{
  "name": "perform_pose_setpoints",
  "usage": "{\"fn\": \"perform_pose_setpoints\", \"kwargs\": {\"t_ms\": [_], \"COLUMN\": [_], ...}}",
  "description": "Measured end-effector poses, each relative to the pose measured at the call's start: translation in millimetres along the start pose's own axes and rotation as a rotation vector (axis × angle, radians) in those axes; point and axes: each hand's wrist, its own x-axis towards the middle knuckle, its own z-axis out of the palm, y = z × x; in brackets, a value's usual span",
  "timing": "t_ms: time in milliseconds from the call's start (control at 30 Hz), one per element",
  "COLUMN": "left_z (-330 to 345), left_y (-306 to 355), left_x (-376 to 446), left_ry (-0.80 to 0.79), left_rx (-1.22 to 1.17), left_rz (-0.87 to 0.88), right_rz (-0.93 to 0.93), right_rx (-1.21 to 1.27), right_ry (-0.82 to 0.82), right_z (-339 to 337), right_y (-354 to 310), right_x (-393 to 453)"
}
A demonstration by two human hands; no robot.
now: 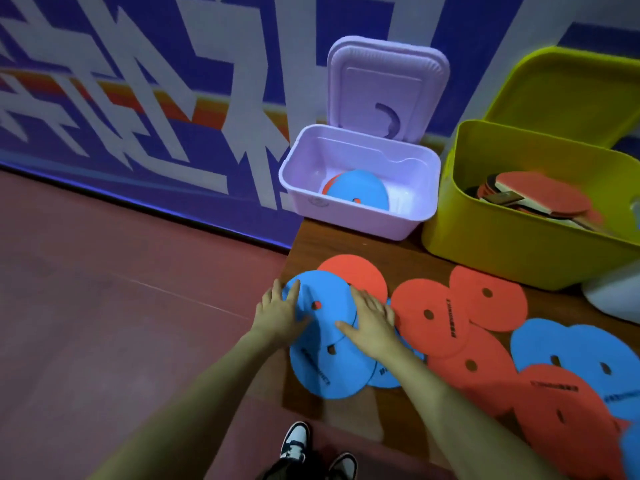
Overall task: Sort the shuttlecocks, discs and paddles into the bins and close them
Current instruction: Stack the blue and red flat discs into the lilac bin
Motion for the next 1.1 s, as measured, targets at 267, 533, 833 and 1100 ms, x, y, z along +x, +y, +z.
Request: {"fn": "perform_pose_setpoints", "kwargs": {"t_ms": [267,533,833,1100], "left_z": [15.2,35.2,41.8,38.0], "left_y": [-5.9,7.9,12.4,6.7], "left_x": [-4.8,-31.1,-35.4,-34.4], "left_ry": [0.051,0.06,0.01,0.026], "left_rx": [-0.177,-0.164,-0.051,-0.181], "left_rz": [0.093,0.135,0.19,0.22], "right_rz": [0.059,0.162,0.213,0.132], "right_rx": [0.438,0.298,0.157,0.357], "right_ry": [0.303,0.31,0.343,0.264], "right_z": [16.4,21.8,47.1,32.1], "right_y": [-15.2,9.7,-10.6,-11.7], "right_x": [0.6,-36.2,-54.3,-50.3]}}
